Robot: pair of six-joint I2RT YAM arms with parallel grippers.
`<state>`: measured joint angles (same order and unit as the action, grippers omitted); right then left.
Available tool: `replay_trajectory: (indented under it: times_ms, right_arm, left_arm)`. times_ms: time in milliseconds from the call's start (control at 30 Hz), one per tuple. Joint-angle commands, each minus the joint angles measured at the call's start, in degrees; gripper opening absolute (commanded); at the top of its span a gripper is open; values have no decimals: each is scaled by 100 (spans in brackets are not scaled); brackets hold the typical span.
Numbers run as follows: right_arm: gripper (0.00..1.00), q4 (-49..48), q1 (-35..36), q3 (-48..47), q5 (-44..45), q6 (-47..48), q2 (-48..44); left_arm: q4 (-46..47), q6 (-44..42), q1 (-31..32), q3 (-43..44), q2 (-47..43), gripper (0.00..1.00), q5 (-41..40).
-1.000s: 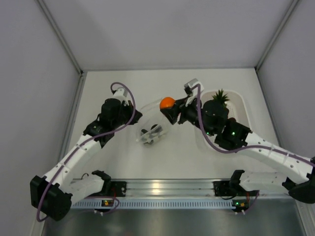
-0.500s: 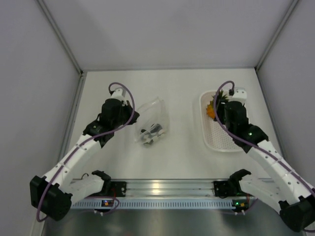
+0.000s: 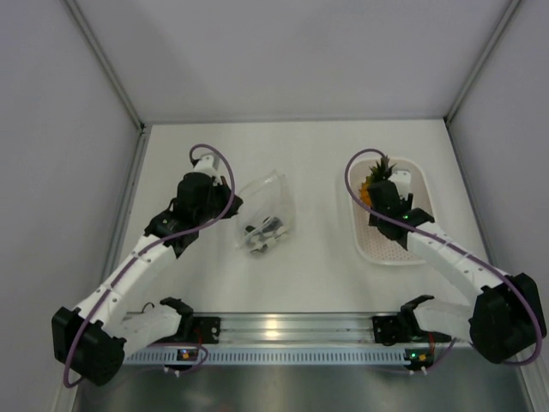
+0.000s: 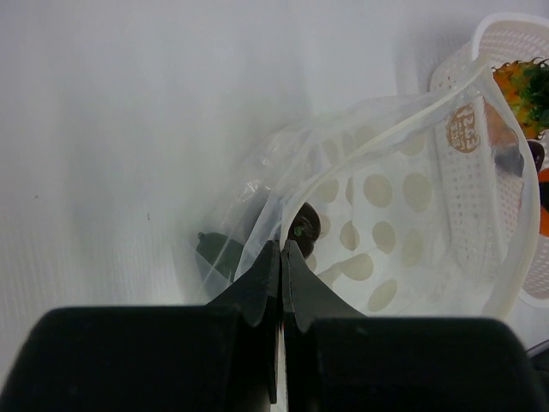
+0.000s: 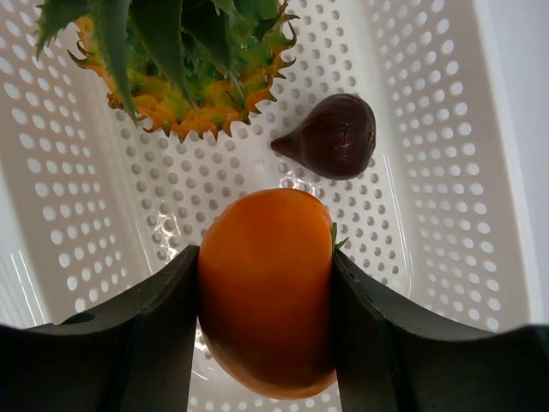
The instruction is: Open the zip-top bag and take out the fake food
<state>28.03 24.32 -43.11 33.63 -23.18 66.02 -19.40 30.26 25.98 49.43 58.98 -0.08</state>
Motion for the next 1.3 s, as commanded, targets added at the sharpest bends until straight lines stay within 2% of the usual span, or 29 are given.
replay_trajectory:
  times_ms: [0,133,233,333,367,533,633,667,700,767,800,900,1100,1133,1233,1267]
  right_arm:
    - [31,-263,12,22,153,-187,51]
    - [48,-237,12,-4,144,-178,95]
    - [68,-193,21,-83,13,-82,-18]
    - [75,-158,21,-162,-119,6,-203]
    - [82,-132,21,-215,-180,33,-256]
    - [83,-69,21,-399,-558,182,-607]
    - [92,-568,12,-339,-1532,261,-1063]
    - [99,-745,20,-251,-1822,235,-1187]
    - [99,-929,3,-189,-2381,235,-1423]
    - [100,-1298,-15,-92,-2711,-46,-1591]
    - [100,-1387,-15,-101,-3147,-64,-1636]
    - [99,-1450,-15,-390,-3817,-247,-1496]
    - [80,-2221,46,-716,-5013,-968,-1189]
    - [74,-2249,99,-873,-5006,-1169,-1127]
    - [68,-2442,494,-1154,-4927,-1610,-819]
    - [60,-2530,747,-1208,-4814,-1680,-653]
  left_arm:
    - [24,-55,13,163,-89,0,-19]
    - [15,-55,13,181,-97,0,-19]
    - [-29,-64,13,269,-106,0,-19]
    - [-47,-64,4,330,-106,0,210]
    - [-47,-55,13,330,-115,0,245]
    - [-46,-38,13,339,-202,0,376]
    - [-29,15,13,357,-255,0,438]
    - [-38,58,13,366,-282,0,517]
    - [-38,68,13,374,-299,0,544]
    - [-29,76,21,392,-343,0,605]
    - [-29,85,13,401,-335,0,631]
    - [-20,147,21,410,-352,0,728]
    - [-11,366,118,366,-326,0,658]
    - [-3,401,127,366,-326,0,623]
    - [111,454,188,340,-352,0,597]
    - [129,524,206,331,-361,0,570]
